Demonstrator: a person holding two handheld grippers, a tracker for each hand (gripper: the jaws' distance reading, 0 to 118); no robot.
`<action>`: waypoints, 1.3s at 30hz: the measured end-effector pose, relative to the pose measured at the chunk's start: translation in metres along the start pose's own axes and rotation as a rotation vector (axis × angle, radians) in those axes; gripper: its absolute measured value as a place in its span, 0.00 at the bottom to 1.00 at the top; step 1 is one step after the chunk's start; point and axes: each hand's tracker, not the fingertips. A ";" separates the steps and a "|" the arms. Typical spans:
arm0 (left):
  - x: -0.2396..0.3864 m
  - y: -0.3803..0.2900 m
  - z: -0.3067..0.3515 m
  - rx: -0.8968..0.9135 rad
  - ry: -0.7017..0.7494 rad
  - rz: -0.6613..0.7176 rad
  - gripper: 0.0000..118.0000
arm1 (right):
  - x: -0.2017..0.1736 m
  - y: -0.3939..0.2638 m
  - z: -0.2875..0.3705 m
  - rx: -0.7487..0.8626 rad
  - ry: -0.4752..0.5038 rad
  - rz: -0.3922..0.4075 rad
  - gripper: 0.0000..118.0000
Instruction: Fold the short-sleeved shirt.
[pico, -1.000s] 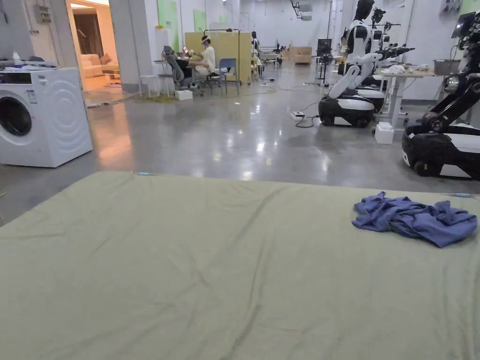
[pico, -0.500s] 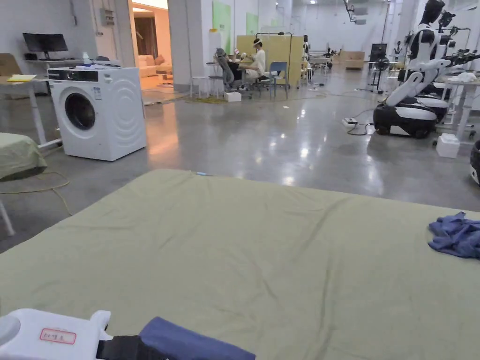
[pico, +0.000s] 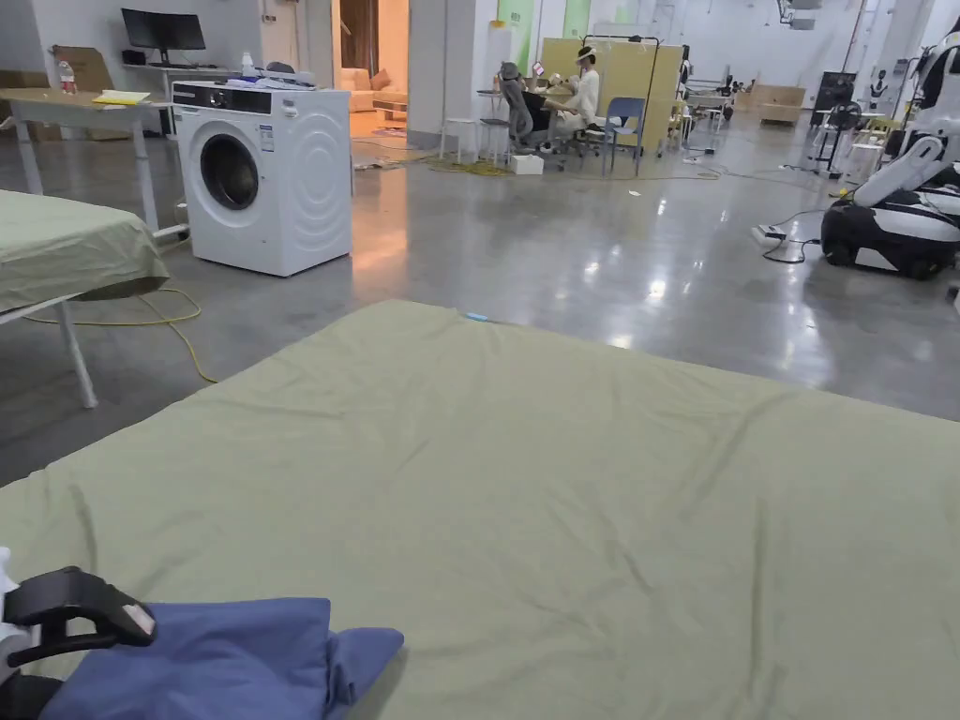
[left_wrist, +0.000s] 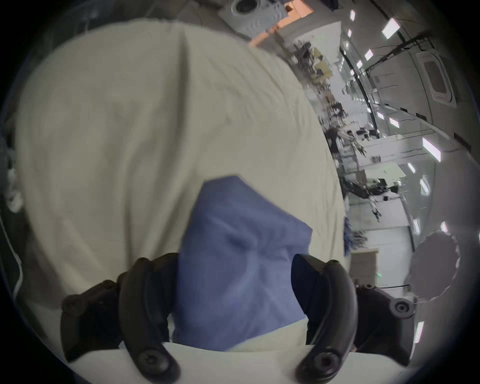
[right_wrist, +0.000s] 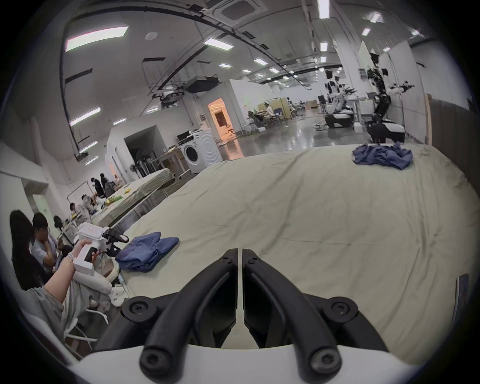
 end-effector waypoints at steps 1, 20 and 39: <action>0.007 -0.009 0.010 0.043 -0.004 -0.031 0.83 | -0.009 0.002 -0.002 0.003 0.001 0.000 0.04; 0.278 -0.284 0.013 0.439 -0.158 -0.893 0.01 | 0.043 -0.006 0.119 0.256 -0.387 0.132 0.04; 0.328 -0.419 -0.024 0.991 -0.193 -1.013 0.01 | 0.052 -0.019 0.123 0.546 -0.690 0.343 0.04</action>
